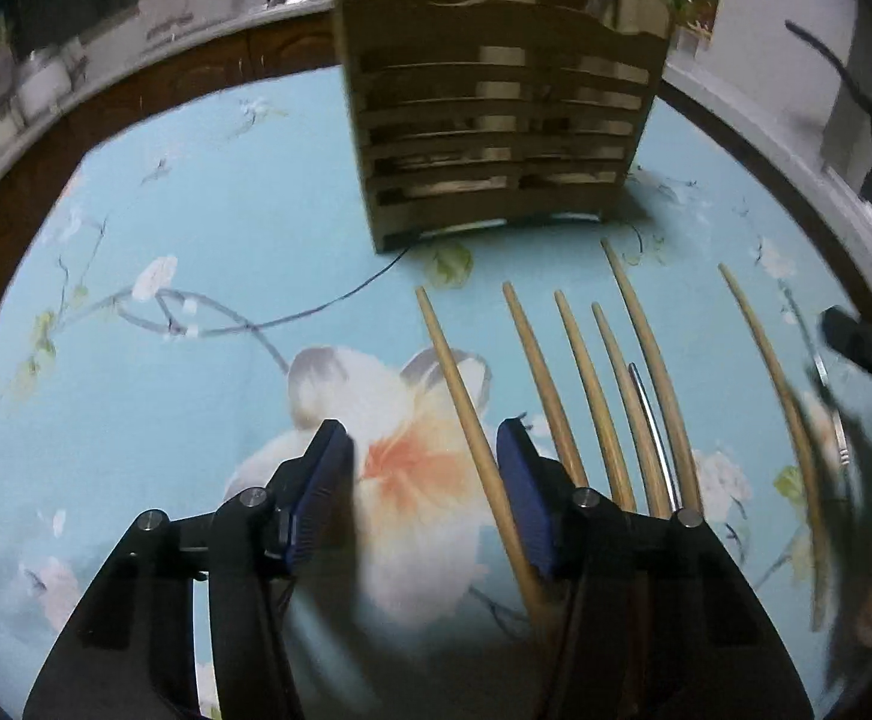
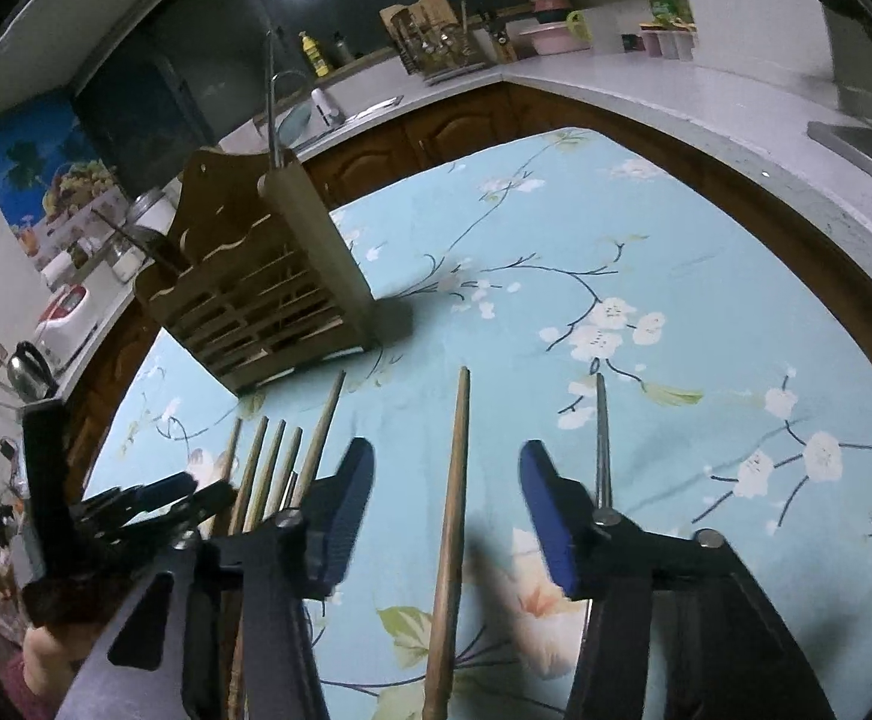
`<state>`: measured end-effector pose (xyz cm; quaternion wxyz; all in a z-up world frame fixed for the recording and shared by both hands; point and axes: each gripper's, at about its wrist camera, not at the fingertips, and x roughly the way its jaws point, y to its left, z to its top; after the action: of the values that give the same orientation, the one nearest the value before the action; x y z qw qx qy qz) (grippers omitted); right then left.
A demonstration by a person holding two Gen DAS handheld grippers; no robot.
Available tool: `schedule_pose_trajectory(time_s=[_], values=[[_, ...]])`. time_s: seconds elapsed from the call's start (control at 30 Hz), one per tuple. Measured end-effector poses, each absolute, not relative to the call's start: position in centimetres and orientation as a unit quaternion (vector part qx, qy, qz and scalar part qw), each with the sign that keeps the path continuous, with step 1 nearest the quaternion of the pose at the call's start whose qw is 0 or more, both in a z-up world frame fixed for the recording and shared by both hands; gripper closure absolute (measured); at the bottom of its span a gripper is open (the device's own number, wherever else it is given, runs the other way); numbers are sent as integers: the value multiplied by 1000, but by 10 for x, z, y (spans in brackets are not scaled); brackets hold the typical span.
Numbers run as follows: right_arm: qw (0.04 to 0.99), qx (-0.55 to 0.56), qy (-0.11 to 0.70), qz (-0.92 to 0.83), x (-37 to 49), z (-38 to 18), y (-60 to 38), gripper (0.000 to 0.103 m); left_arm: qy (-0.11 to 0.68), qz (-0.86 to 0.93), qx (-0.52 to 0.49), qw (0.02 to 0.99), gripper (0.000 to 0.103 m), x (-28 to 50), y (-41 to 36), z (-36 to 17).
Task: Organize utensils
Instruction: 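Grasp a wooden chopstick with the left tool while the right tool grasps another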
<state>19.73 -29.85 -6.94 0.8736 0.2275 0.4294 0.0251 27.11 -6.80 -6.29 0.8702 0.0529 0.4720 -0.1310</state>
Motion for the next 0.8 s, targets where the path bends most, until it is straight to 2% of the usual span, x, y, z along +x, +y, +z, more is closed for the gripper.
schedule_pose_trajectory(time_s=[0.07,0.13,0.23,0.33,0.4,0.53,0.6,0.63,0.8], values=[[871,219,438,24,205,-73,-297,60,482,-145,5,864,51,278,-56,-60],[868,208,451,21,216,-79,-295,66,491,-152,-25,858,51,288,-50,-58],[864,187,468,16,232,-86,-294,71,490,-148,-26,859,53,301,-53,-57],[857,166,487,12,250,-95,-292,83,491,-147,-14,859,61,311,-69,-60],[852,152,501,14,260,-101,-287,85,487,-139,11,862,67,313,-78,-61],[860,103,499,5,268,-101,-271,85,471,-128,66,870,74,308,-100,-63],[862,94,499,3,269,-101,-268,89,465,-138,76,871,87,305,-105,-63],[862,96,498,6,269,-101,-267,96,466,-143,72,870,96,305,-105,-62],[858,142,493,33,257,-93,-273,98,476,-163,32,864,98,301,-90,-58]])
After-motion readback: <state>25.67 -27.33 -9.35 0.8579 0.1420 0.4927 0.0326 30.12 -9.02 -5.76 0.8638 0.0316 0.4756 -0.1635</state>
